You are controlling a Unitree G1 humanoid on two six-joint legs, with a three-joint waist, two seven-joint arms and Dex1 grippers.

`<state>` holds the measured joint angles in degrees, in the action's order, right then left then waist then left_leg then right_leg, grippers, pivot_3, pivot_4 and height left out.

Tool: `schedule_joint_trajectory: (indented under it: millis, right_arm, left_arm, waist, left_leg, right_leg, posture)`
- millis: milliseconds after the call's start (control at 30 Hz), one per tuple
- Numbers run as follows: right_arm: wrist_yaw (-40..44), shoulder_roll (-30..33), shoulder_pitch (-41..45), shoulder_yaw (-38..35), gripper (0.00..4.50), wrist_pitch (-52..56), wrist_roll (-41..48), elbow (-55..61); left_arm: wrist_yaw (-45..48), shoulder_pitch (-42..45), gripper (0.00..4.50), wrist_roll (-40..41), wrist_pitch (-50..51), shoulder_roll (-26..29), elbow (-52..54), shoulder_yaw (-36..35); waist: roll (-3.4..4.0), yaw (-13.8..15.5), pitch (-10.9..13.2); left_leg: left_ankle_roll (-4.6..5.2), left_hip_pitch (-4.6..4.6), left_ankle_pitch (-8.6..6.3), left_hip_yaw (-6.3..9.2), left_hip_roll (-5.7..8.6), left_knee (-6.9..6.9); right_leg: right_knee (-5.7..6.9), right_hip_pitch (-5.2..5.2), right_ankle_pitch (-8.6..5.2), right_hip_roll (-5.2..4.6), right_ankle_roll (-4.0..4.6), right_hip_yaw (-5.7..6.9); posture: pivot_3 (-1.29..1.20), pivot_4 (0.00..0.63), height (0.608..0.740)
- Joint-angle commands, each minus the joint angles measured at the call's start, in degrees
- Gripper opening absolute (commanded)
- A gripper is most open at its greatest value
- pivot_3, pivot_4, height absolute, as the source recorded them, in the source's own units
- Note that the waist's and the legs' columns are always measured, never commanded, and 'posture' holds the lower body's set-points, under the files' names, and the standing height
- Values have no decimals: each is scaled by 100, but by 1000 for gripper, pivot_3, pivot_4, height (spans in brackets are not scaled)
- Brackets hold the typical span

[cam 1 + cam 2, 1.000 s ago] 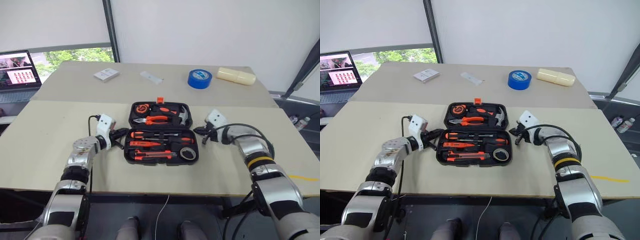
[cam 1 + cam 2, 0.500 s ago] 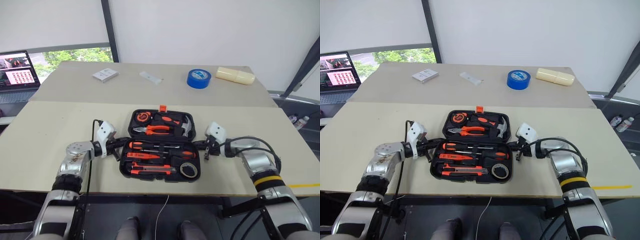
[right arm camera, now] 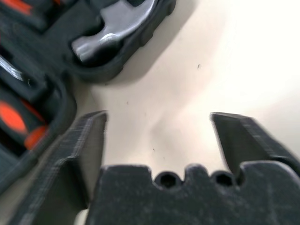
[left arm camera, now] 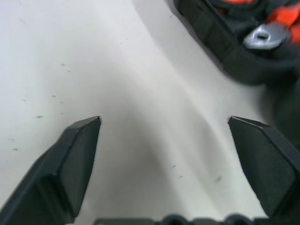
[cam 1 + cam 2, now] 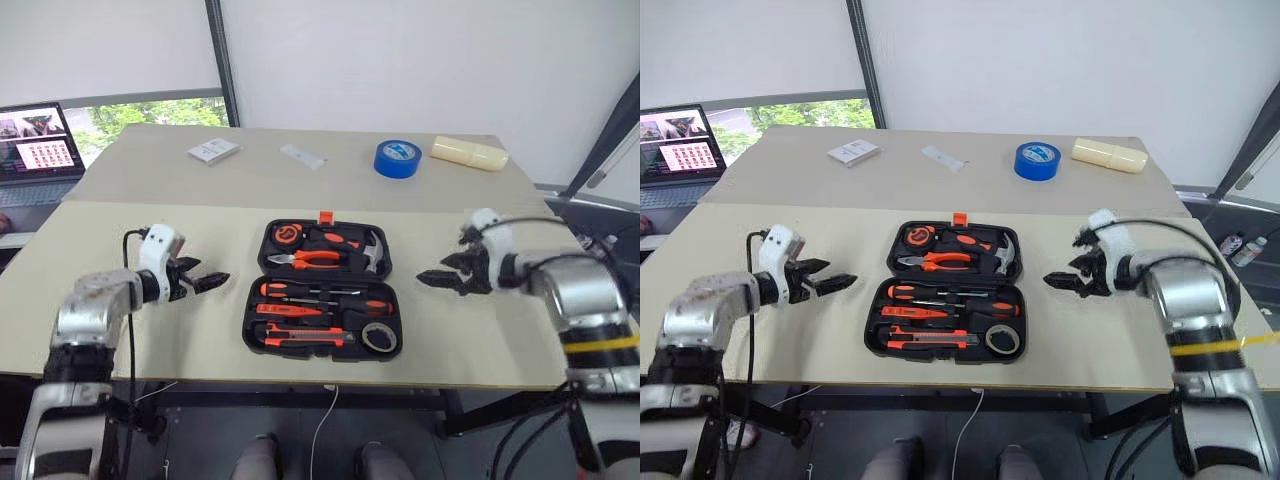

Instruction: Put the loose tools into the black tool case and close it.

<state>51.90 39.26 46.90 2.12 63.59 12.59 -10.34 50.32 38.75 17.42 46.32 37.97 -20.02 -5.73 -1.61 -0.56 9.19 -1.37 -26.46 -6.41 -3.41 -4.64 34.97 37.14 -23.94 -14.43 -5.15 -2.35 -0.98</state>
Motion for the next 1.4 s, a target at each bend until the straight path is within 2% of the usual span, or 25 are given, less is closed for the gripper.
schedule_joint_trajectory:
  millis: [33, 200, 400, 433, 467, 533, 567, 600, 667, 700, 733, 767, 833, 867, 1033, 1133, 1200, 1333, 1400]
  right_arm:
    - [-364, -396, 681, 95, 4439, 339, 0, -865]
    - [-817, -821, 1287, 146, 4439, -192, -223, -2250]
    - [-919, -1078, 1611, 173, 4439, -518, -305, -3066]
    - [-956, -1122, 1628, 172, 3933, -568, -324, -3153]
    - [-982, -1153, 1642, 169, 3832, -606, -340, -3217]
    - [-1017, -1205, 1649, 183, 3198, -633, -375, -3343]
    - [-1028, -1213, 1646, 190, 2768, -633, -389, -3376]
    - [-1034, -1218, 1640, 192, 2497, -636, -398, -3394]
    - [-1037, -1224, 1637, 185, 1748, -633, -407, -3410]
    - [-1052, -1227, 1604, 111, 1507, -645, -361, -3360]
    - [-1082, -1240, 1547, -9, 1104, -763, -294, -3275]
    - [-1128, -1267, 1488, -172, 829, -931, -205, -3184]
    - [-1076, -1321, 1274, -496, 69, -1560, 14, -2833]
    - [-1038, -1326, 1136, -582, 10, -1966, 47, -2658]
    - [-802, -1249, 331, -811, 10, -3605, 158, -1647]
    - [-608, -1137, -336, -790, 10, -4843, 46, -942]
    - [-450, -991, -928, -671, 10, -6164, -239, -570]
    - [-351, -798, -1796, -688, 10, -7922, -494, -539]
    - [-674, -522, -2150, -566, 10, -9268, -1163, -933]
  left_arm:
    - [-253, 739, 4500, 81, 476, -379, -533, 108]
    - [-761, 1499, 4500, -128, 274, -840, -1552, 160]
    - [-944, 1805, 4500, -324, 18, -1046, -2192, 271]
    - [-934, 1824, 4235, -331, -4, -1082, -2276, 269]
    - [-926, 1839, 3970, -337, -23, -1106, -2337, 266]
    - [-921, 1855, 3523, -370, -104, -1157, -2475, 283]
    - [-918, 1861, 3025, -383, -139, -1168, -2516, 289]
    - [-904, 1864, 2817, -387, -158, -1177, -2536, 291]
    - [-846, 1879, 1973, -372, -228, -1191, -2576, 269]
    - [-853, 1874, 1701, -297, -238, -1215, -2590, 169]
    - [-854, 1852, 1301, -212, -296, -1240, -2584, 55]
    - [-835, 1811, 1136, -114, -394, -1265, -2552, -72]
    - [-713, 1632, 246, 157, -770, -1345, -2302, -392]
    - [-665, 1528, 101, 241, -990, -1376, -2164, -516]
    - [-356, 845, 101, 278, -1914, -1263, -1555, -651]
    - [-65, 310, 101, 273, -2850, -1166, -1050, -721]
    - [200, -158, 101, 180, -3719, -1071, -697, -717]
    - [497, -973, 101, -121, -4962, -854, -325, -556]
    - [452, -1320, 101, -191, -5475, -830, -177, -576]
  waist:
    - [0, -2, 0]
    - [0, -7, 0]
    - [-1, -13, 2]
    - [-1, -15, 2]
    - [-1, -17, 2]
    - [-1, -23, 2]
    - [-1, -25, 2]
    - [-1, -29, 1]
    - [-1, -28, 1]
    - [-1, -24, 1]
    - [0, -18, 1]
    - [0, -15, 1]
    - [-1, -18, 1]
    - [-1, -18, 1]
    - [1, -22, 3]
    - [2, -19, 4]
    - [2, -11, 4]
    - [3, -15, 5]
    - [4, -13, 4]
  left_leg:
    - [2, 0, 1, 1, 0, 2]
    - [10, -51, 6, 9, 7, 3]
    - [12, -73, 5, 14, 14, -1]
    - [11, -73, 5, 15, 14, -1]
    - [10, -73, 6, 16, 14, 1]
    - [10, -70, 6, 18, 14, 7]
    - [9, -68, 7, 19, 14, 11]
    - [6, -66, 9, 20, 14, 14]
    - [6, -53, 14, 21, 14, 14]
    - [11, -48, 19, 21, 14, 14]
    - [13, -48, 25, 21, 14, 13]
    - [14, -49, 29, 22, 14, 13]
    - [15, -51, 33, 21, 13, 13]
    - [16, -54, 34, 20, 14, 15]
    - [20, -74, 39, 20, 15, 10]
    - [20, -81, 38, 19, 17, -4]
    - [20, -81, 38, 18, 18, -15]
    - [20, -78, 37, 14, 18, -18]
    - [19, -64, 37, 13, 17, -14]
  right_leg:
    - [1, 2, 2, 1, 3, 0]
    - [0, -29, 6, 5, -7, -1]
    - [-1, -44, 5, 2, -12, 2]
    - [0, -45, 5, 2, -12, 3]
    - [2, -44, 6, 2, -12, 4]
    - [3, -38, 8, 2, -15, 4]
    - [4, -35, 11, 2, -16, 4]
    - [4, -33, 15, 2, -17, 4]
    - [3, -21, 23, 2, -15, 4]
    - [4, -18, 26, 2, -16, 4]
    - [4, -19, 31, 2, -16, 5]
    - [4, -18, 35, 1, -18, 6]
    - [-2, -19, 46, 0, -20, 6]
    - [-3, -21, 48, -2, -21, 5]
    - [-6, -37, 50, 0, -21, 4]
    - [-15, -42, 49, -1, -23, 4]
    - [-19, -44, 47, -1, -24, 5]
    - [-35, -36, 46, -3, -26, 5]
    - [-36, -23, 47, -4, -25, 5]
  posture:
    - [0, 150, 740]
    - [0, 150, 740]
    - [0, 150, 740]
    - [0, 150, 740]
    - [0, 150, 740]
    - [0, 150, 740]
    - [0, 150, 740]
    - [0, 150, 740]
    - [0, 150, 740]
    - [0, 150, 740]
    - [0, 150, 740]
    - [0, 150, 740]
    - [0, 150, 740]
    - [0, 150, 740]
    - [0, 150, 740]
    - [0, 150, 740]
    - [0, 150, 740]
    - [0, 150, 740]
    - [0, 150, 740]
